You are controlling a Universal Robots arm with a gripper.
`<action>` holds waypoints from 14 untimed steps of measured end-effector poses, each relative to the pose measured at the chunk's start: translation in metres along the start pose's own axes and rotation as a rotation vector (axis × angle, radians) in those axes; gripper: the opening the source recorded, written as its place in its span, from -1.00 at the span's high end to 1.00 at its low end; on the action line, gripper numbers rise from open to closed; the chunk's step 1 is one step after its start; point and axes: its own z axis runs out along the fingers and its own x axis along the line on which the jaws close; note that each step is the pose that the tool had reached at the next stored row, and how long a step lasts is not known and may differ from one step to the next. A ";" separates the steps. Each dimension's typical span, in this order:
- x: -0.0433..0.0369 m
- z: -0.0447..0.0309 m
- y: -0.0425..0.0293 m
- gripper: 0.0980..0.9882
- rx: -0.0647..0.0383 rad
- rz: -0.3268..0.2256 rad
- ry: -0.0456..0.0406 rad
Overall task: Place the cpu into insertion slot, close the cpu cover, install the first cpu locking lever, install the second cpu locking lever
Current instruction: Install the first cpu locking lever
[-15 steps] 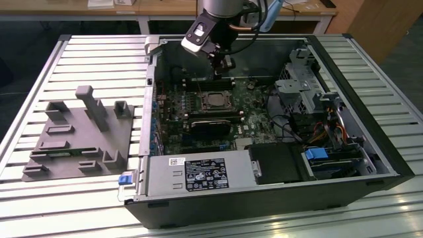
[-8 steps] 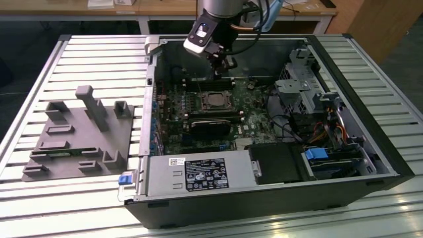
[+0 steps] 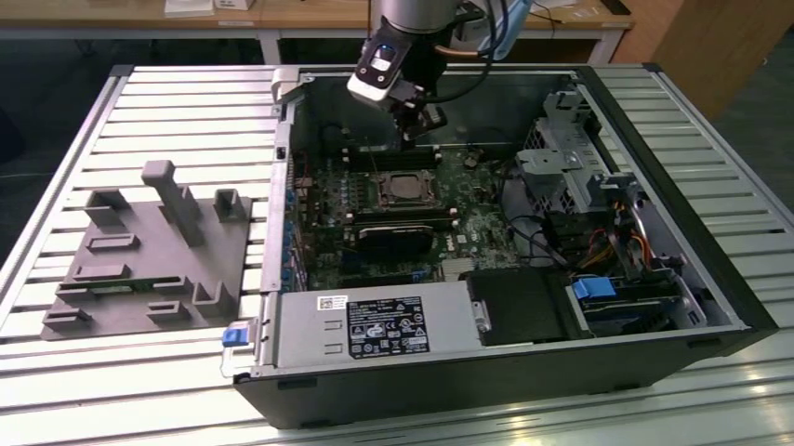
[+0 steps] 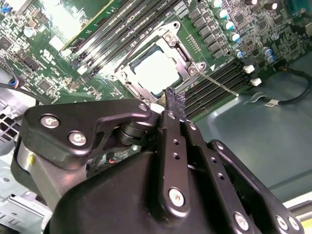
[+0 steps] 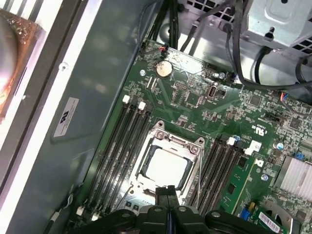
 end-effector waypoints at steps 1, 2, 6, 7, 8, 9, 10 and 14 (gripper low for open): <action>0.0000 0.0000 0.0000 0.98 0.000 -0.006 0.0001; 0.0000 0.0000 0.0000 0.98 0.000 -0.012 0.0002; 0.0000 0.0000 0.0000 0.98 0.001 -0.039 0.0007; 0.0000 0.0000 0.0000 0.98 0.001 -0.048 0.0008; 0.0000 0.0000 0.0000 0.98 0.002 -0.058 0.0010; 0.0000 0.0000 0.0000 0.98 0.002 -0.067 0.0012; 0.0000 0.0000 0.0000 0.98 0.002 -0.076 0.0012; 0.0000 0.0000 0.0000 0.98 0.003 -0.104 0.0017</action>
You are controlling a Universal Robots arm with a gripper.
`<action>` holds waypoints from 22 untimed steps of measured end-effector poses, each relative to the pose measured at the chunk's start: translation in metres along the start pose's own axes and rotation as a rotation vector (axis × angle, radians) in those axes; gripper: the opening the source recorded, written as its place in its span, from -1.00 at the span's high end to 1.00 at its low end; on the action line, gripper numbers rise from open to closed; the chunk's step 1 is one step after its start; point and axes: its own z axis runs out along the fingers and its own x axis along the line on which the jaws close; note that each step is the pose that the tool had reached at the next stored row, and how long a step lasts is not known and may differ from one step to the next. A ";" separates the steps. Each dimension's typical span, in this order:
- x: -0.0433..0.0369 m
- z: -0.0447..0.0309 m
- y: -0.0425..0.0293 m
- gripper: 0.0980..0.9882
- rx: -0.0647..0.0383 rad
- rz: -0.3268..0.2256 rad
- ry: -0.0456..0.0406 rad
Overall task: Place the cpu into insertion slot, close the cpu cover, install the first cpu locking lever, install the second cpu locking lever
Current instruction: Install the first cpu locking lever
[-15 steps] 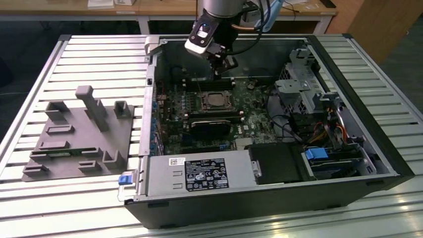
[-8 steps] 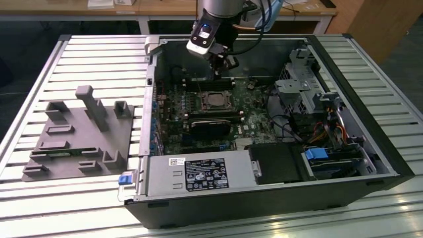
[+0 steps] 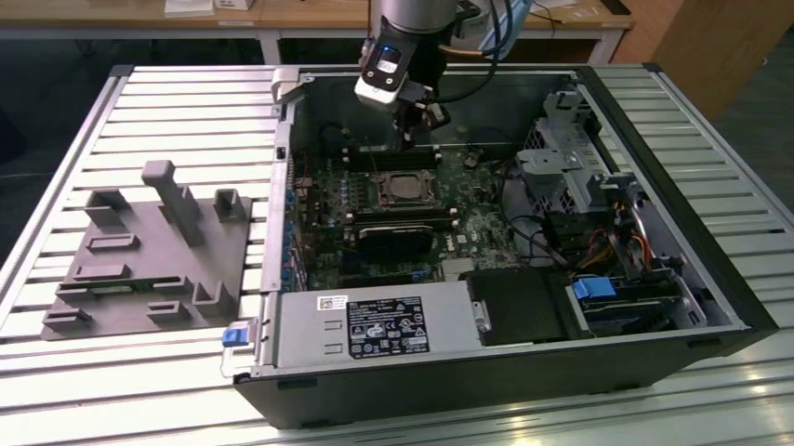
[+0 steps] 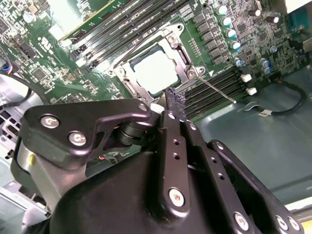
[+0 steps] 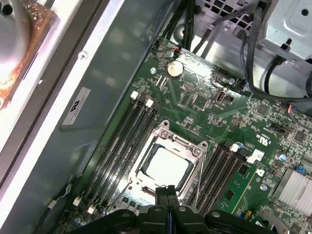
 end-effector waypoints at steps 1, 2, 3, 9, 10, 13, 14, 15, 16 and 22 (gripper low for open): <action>0.0000 0.0000 0.0000 0.98 0.000 -0.007 0.0001; 0.0000 0.0000 0.0000 0.98 0.000 -0.013 0.0002; 0.0000 0.0000 0.0000 0.98 0.000 -0.018 0.0003; 0.0000 0.0000 0.0000 0.98 0.002 -0.062 0.0010; 0.0000 0.0000 0.0000 0.98 0.002 -0.070 0.0012; 0.0000 0.0000 0.0000 0.98 0.003 -0.101 0.0017; 0.0000 0.0000 0.0000 0.98 0.003 -0.113 0.0019; 0.0000 0.0000 0.0000 0.98 0.003 -0.127 0.0021; 0.0000 0.0000 -0.0001 0.98 0.004 -0.141 0.0024; 0.0000 0.0001 -0.0001 0.98 0.007 -0.247 0.0041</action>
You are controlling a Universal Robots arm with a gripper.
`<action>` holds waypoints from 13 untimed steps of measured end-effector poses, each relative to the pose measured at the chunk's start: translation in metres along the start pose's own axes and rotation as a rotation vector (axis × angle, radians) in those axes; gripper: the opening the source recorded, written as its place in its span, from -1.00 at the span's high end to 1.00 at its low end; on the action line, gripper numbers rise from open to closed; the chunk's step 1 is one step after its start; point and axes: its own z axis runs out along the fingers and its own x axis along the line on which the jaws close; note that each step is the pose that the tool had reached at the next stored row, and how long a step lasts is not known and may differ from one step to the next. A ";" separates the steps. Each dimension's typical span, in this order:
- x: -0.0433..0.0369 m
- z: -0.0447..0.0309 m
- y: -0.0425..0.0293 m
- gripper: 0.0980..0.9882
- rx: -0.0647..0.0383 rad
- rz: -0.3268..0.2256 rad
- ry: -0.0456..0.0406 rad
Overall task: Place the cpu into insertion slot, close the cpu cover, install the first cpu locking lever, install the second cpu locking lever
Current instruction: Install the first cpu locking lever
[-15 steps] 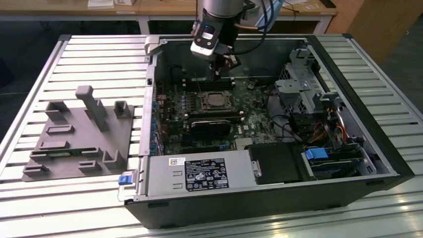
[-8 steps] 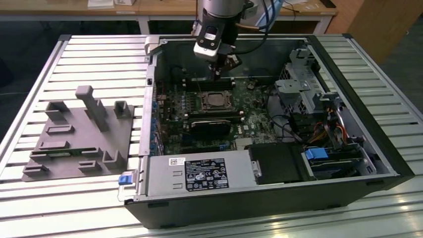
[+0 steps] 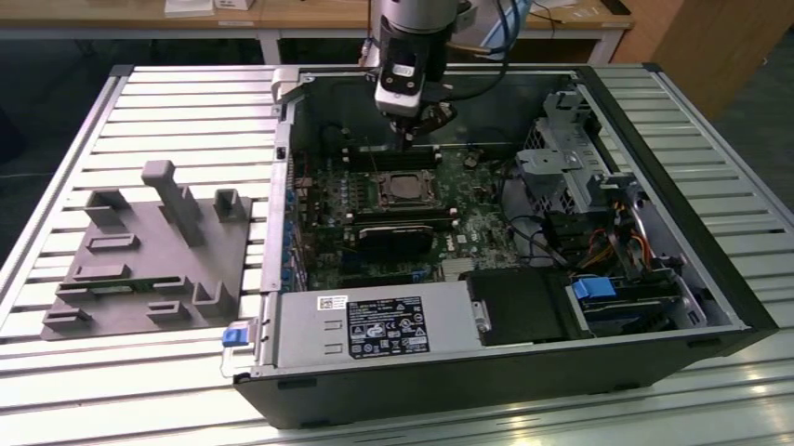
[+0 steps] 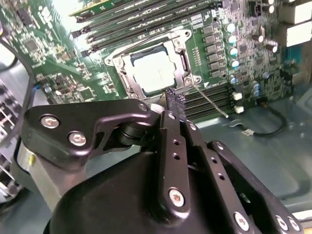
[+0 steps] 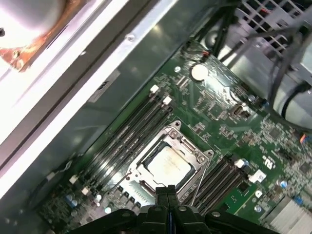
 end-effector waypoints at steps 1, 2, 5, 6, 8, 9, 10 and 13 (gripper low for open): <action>0.0000 0.0000 0.0000 0.98 0.000 -0.018 0.0003; 0.0000 0.0001 0.0000 0.98 0.001 -0.036 0.0006; 0.0000 0.0001 0.0000 0.98 0.002 -0.090 0.0015; 0.0000 0.0001 0.0000 0.98 0.003 -0.108 0.0018; 0.0000 0.0001 0.0000 0.98 0.004 -0.145 0.0024; 0.0000 0.0001 0.0000 0.98 0.004 -0.163 0.0027; 0.0000 0.0001 0.0000 0.98 0.005 -0.181 0.0030; 0.0000 0.0002 0.0000 0.98 0.006 -0.236 0.0039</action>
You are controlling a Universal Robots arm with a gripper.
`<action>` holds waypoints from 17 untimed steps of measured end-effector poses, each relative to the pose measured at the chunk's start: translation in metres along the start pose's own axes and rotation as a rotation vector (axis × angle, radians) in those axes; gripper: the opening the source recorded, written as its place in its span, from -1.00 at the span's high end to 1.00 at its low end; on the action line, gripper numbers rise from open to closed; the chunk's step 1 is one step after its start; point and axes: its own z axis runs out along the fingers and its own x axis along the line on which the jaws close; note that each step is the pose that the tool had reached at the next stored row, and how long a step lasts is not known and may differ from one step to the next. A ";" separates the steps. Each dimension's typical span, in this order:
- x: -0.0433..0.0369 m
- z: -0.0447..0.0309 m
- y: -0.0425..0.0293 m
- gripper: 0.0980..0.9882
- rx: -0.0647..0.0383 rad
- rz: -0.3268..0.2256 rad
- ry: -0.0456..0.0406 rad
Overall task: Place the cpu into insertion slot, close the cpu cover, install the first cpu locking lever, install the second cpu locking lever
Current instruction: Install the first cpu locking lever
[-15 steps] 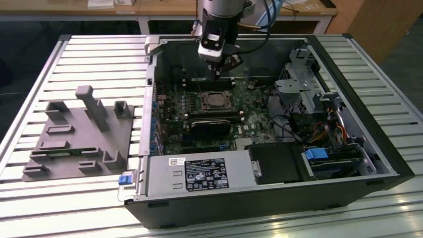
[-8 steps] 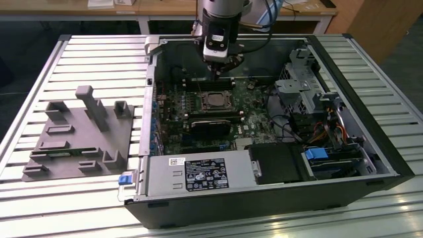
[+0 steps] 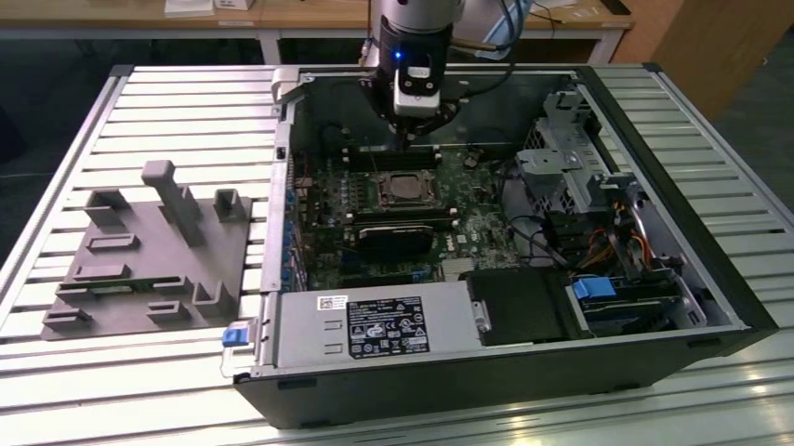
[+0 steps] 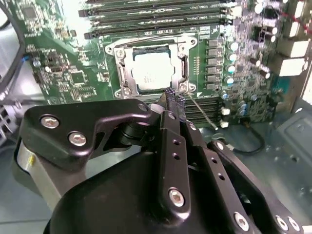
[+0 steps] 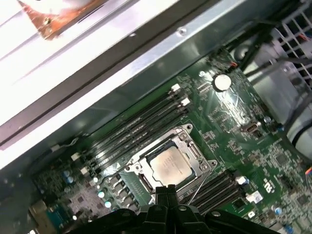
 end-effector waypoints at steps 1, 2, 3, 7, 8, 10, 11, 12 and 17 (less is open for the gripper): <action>0.0000 0.0000 0.0000 0.98 0.001 -0.018 0.0003; 0.0000 0.0000 0.0000 0.98 0.001 -0.035 0.0006; 0.0000 0.0000 0.0000 0.98 0.001 -0.052 0.0008; 0.0000 0.0001 0.0000 0.98 0.003 -0.123 0.0019; 0.0000 0.0001 0.0000 0.98 0.004 -0.143 0.0021; 0.0000 0.0002 0.0000 0.98 0.004 -0.179 0.0024; 0.0000 0.0002 0.0000 0.98 0.005 -0.197 0.0026; 0.0000 0.0003 0.0000 0.98 0.005 -0.215 0.0028; 0.0000 0.0008 0.0000 0.98 0.001 -0.272 -0.0083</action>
